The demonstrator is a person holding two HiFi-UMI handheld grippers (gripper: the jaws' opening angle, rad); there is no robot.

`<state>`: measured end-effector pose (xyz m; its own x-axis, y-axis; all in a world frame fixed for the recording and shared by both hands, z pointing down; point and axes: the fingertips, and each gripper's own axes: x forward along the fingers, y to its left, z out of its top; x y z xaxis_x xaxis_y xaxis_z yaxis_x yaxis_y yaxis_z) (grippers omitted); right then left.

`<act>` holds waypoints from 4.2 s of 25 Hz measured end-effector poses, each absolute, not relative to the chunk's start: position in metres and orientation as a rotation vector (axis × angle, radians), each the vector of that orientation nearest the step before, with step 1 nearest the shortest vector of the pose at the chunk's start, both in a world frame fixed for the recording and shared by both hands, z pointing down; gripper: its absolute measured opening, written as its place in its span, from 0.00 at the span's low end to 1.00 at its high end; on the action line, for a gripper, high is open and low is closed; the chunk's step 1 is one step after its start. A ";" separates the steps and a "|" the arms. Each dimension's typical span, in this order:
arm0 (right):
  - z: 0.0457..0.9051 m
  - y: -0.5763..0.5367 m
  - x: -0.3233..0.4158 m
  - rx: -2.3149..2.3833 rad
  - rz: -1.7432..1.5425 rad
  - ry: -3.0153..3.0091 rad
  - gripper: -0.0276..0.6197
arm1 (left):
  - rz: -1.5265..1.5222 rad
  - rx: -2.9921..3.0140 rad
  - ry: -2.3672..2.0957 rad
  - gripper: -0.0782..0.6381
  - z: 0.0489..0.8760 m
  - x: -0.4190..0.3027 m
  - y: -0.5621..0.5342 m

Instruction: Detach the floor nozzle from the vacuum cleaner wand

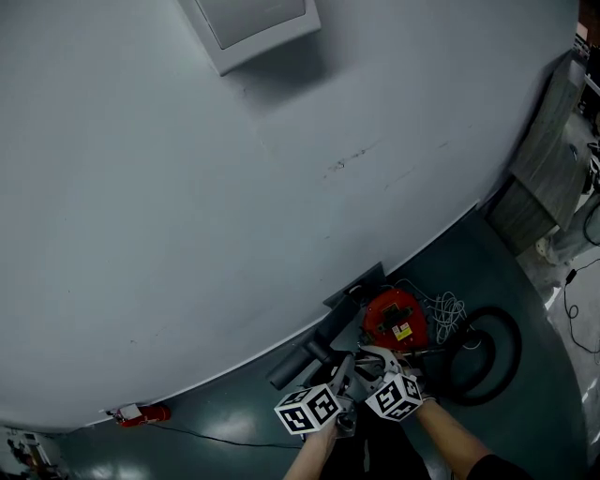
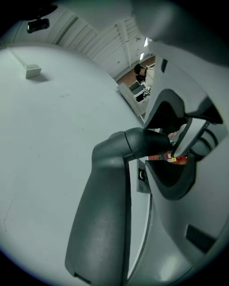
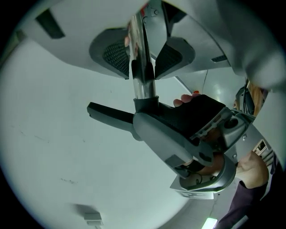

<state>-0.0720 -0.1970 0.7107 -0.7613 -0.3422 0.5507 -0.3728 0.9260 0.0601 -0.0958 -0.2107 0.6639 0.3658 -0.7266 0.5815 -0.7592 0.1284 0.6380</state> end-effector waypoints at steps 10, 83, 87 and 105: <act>0.715 -0.200 -0.077 0.478 0.023 -2.505 0.30 | 0.024 1.585 -1.369 0.36 0.668 -0.097 -0.223; 0.415 -0.227 -0.058 0.879 0.501 -3.024 0.10 | 0.008 2.311 -1.474 0.36 0.409 -0.131 -0.217; 0.377 -0.231 -0.059 0.896 0.427 -3.086 0.09 | -0.037 2.368 -1.494 0.36 0.374 -0.130 -0.218; 0.337 -0.236 -0.067 0.923 0.360 -3.157 0.07 | -0.106 2.420 -1.558 0.36 0.340 -0.136 -0.222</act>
<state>-0.0674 -0.2363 0.3370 -0.8316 -0.5466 -0.0983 -0.5103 0.8220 -0.2527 -0.1359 -0.2222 0.3397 0.4219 -0.9032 0.0793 -0.8841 -0.3905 0.2566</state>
